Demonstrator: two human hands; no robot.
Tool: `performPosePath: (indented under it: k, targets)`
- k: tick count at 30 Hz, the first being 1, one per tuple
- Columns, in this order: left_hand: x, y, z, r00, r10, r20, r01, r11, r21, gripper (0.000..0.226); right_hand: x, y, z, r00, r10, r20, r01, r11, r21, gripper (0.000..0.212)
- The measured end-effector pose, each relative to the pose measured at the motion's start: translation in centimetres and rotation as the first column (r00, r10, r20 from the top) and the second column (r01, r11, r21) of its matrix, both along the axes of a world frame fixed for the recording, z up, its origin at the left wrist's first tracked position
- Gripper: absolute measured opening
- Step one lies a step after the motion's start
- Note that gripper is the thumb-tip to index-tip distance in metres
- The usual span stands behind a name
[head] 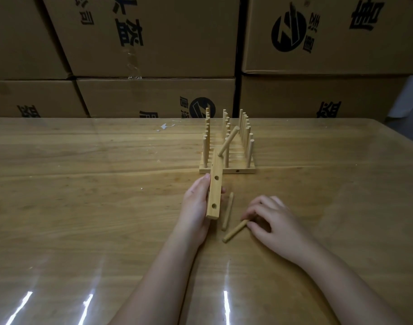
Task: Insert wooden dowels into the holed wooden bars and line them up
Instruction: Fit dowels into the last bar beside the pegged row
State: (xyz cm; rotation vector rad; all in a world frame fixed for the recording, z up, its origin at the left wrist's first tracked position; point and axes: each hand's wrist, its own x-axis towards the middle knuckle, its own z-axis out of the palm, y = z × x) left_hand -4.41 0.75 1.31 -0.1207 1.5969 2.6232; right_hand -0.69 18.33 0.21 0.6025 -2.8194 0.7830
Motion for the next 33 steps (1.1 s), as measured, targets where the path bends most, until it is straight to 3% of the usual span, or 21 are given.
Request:
performPosePath:
  k: [4, 7, 9, 12, 15, 19, 29, 33]
  targets:
    - [-0.1, 0.1, -0.3, 1.000, -0.029, 0.001, 0.029, 0.998, -0.055, 0.025, -0.2, 0.2, -0.1, 0.998, -0.024, 0.066, 0.028, 0.997, -0.065, 0.008]
    - [-0.1, 0.0, -0.4, 0.999, -0.033, 0.000, 0.033, 0.995, -0.092, 0.025, -0.3, 0.5, 0.0, 0.978, -0.067, 0.200, 0.129, 0.940, -0.317, 0.010]
    - [-0.1, 0.2, -0.4, 0.999, -0.037, -0.003, 0.037, 0.994, -0.102, 0.025, -0.4, 0.7, 0.1, 0.971, -0.079, 0.223, 0.186, 0.840, -0.510, 0.011]
    - [-0.1, 0.3, -0.5, 0.999, -0.038, -0.011, 0.035, 0.986, -0.165, 0.025, -0.9, 0.9, 0.3, 0.967, -0.139, 0.213, 0.253, 0.597, -0.761, 0.009]
    - [0.1, 0.5, -0.6, 0.998, -0.063, -0.023, 0.055, 0.966, -0.254, 0.025, -1.1, 0.9, 0.5, 0.964, -0.167, 0.205, 0.258, 0.413, -0.873, 0.011]
    - [0.3, 0.6, -0.6, 0.994, -0.095, -0.056, 0.072, 0.943, -0.326, 0.028, -1.1, 0.7, 0.4, 0.968, -0.126, 0.216, 0.248, 0.374, -0.894, 0.014]
    - [0.3, 0.6, -0.7, 0.974, -0.186, -0.133, 0.136, 0.939, -0.317, 0.021, -0.9, 0.5, 0.4, 0.974, -0.140, 0.177, 0.221, 0.432, -0.874, 0.017]
    - [0.3, 0.4, -0.6, 0.963, -0.234, -0.131, 0.178, 0.923, -0.341, 0.023, -1.0, 1.0, 0.4, 0.965, -0.128, 0.227, 0.259, 0.370, -0.892, 0.015]
